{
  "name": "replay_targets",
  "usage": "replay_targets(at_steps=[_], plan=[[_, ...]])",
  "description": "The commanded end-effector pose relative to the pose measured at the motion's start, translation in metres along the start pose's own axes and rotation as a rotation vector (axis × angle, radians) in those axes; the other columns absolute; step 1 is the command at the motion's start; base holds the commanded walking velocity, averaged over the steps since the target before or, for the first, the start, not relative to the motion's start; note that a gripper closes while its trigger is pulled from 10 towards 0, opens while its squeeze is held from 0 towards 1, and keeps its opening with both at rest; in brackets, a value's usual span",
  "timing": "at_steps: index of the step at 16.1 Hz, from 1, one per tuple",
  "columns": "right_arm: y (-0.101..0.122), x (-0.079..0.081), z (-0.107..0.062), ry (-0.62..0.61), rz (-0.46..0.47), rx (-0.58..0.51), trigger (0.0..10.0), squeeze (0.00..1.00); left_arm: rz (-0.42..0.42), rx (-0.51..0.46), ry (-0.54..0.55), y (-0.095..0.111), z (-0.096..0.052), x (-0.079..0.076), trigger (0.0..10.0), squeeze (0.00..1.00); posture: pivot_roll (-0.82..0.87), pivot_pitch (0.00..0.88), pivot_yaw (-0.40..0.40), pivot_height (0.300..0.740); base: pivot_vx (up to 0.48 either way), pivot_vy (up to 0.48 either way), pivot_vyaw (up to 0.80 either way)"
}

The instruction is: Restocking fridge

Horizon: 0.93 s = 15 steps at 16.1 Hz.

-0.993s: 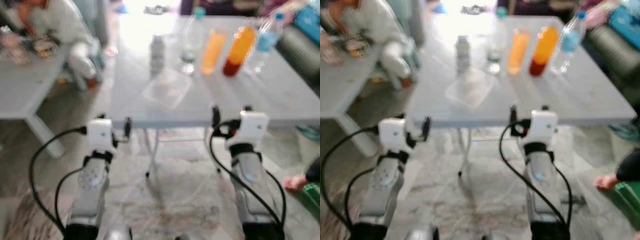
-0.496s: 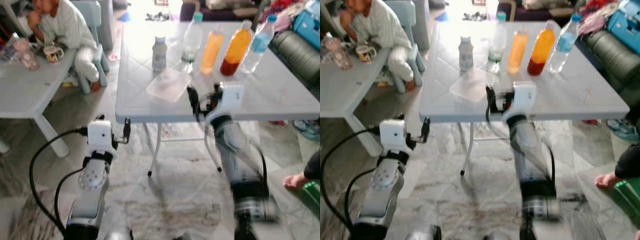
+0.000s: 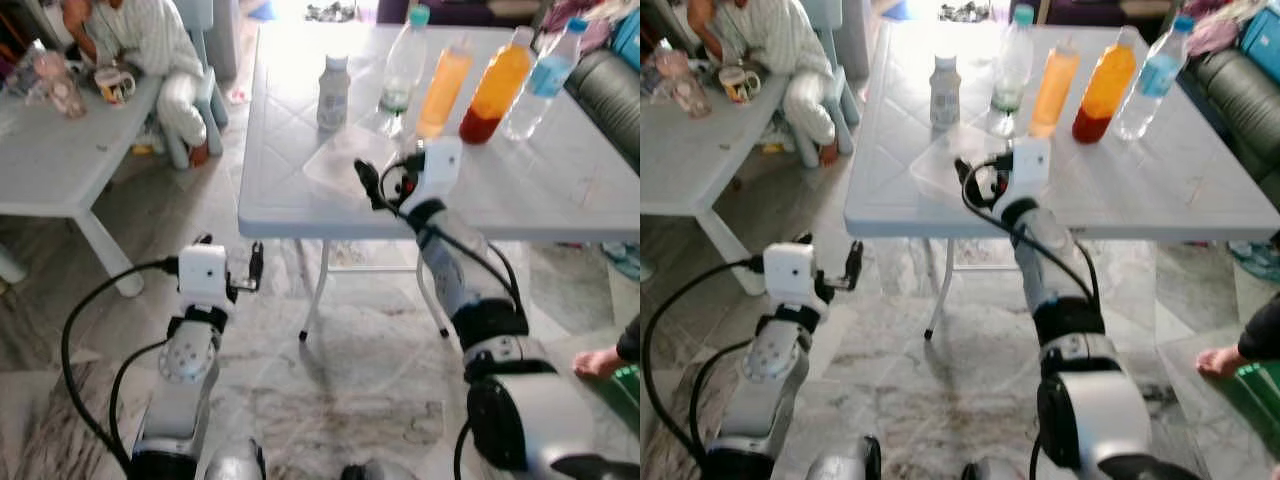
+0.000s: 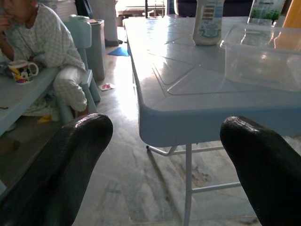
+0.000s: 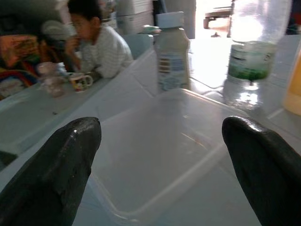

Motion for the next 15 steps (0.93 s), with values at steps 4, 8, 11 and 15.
replay_targets(at_steps=[4,8,11,15], plan=[[-0.016,0.025,-0.001,0.25,-0.17,0.088,10.0,0.0,0.012,0.018,-0.01,-0.002,-0.001,-0.004,10.0,0.0,0.16,0.115,-0.036,0.74,0.0,0.0,0.0],[-0.031,0.008,-0.005,0.213,-0.257,0.178,10.0,0.0,0.014,0.034,-0.016,-0.005,-0.004,-0.005,10.0,0.0,0.17,0.117,-0.033,0.74,0.0,0.0,0.0],[-0.043,0.001,-0.013,0.261,-0.329,0.242,10.0,0.0,0.017,0.037,-0.022,-0.004,-0.003,-0.005,10.0,0.0,0.17,0.119,-0.031,0.74,0.0,0.0,0.0],[-0.043,-0.027,-0.018,0.145,-0.389,0.275,10.0,0.0,0.018,0.04,-0.024,-0.004,-0.003,-0.005,10.0,0.0,0.17,0.121,-0.031,0.74,0.0,0.0,0.0]])
Point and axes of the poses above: a point about 5 cm out from each wrist's last joint towards the gripper, its own z axis pointing out of the wrist towards the gripper, its own y axis along the axis of the wrist's last joint, x = y × z, the point moved 5 cm from there along z, pointing out of the wrist towards the gripper, and after that the axes turned 3 degrees about -z, right-handed, at the moved point
